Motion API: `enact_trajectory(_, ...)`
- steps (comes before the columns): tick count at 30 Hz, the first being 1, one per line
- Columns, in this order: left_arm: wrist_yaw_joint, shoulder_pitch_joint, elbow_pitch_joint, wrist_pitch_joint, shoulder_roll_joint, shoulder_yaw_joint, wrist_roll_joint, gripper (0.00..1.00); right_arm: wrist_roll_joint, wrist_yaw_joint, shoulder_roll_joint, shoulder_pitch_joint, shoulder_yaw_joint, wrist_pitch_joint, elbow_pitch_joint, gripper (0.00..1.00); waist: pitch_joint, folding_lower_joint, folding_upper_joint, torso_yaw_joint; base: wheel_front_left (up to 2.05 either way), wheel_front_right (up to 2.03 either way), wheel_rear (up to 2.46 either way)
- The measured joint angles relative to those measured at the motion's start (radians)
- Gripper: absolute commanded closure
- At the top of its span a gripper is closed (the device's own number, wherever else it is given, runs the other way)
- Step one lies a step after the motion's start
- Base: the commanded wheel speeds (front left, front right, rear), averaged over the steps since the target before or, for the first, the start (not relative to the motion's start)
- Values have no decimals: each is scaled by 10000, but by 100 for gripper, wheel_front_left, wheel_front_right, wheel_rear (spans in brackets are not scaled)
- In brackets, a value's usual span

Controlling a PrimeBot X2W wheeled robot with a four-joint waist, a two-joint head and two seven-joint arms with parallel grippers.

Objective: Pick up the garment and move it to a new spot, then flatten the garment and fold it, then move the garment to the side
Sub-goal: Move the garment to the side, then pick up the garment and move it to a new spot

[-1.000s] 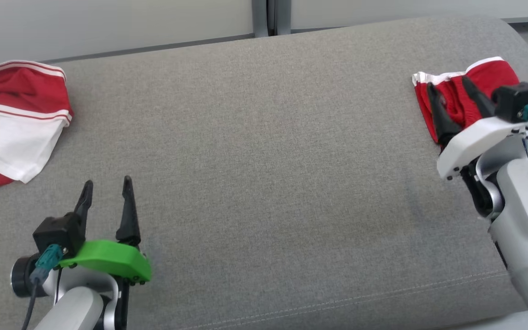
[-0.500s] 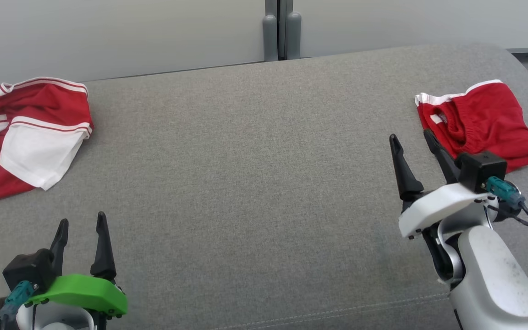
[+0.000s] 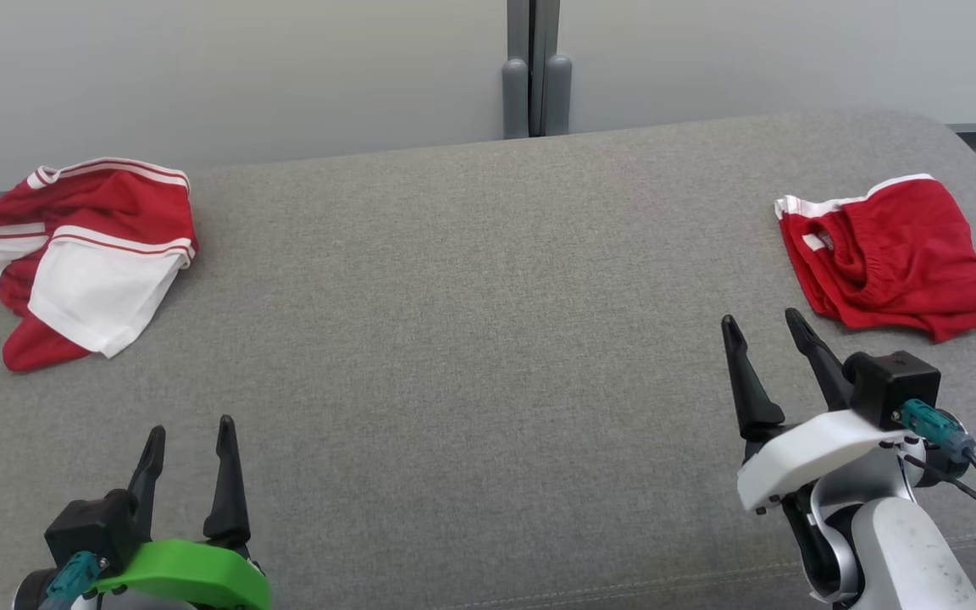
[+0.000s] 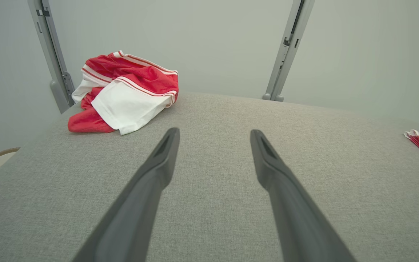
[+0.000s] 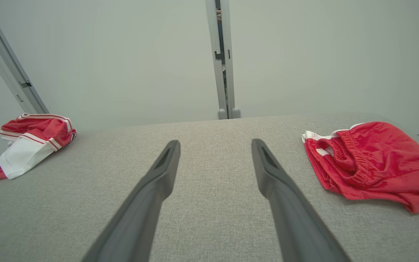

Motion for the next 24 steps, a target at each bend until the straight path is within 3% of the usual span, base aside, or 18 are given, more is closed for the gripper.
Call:
enact_trajectory(7,-265,102,71,0,-105,10,167,0,326,0,12,277,67,157,-265,0,-76,0,0,53,0,0,0)
enact_trajectory(24,-412,-73,435,0,-232,-113,334,0,585,0,17,401,-8,151,-251,0,-132,0,0,267,0,0,0)
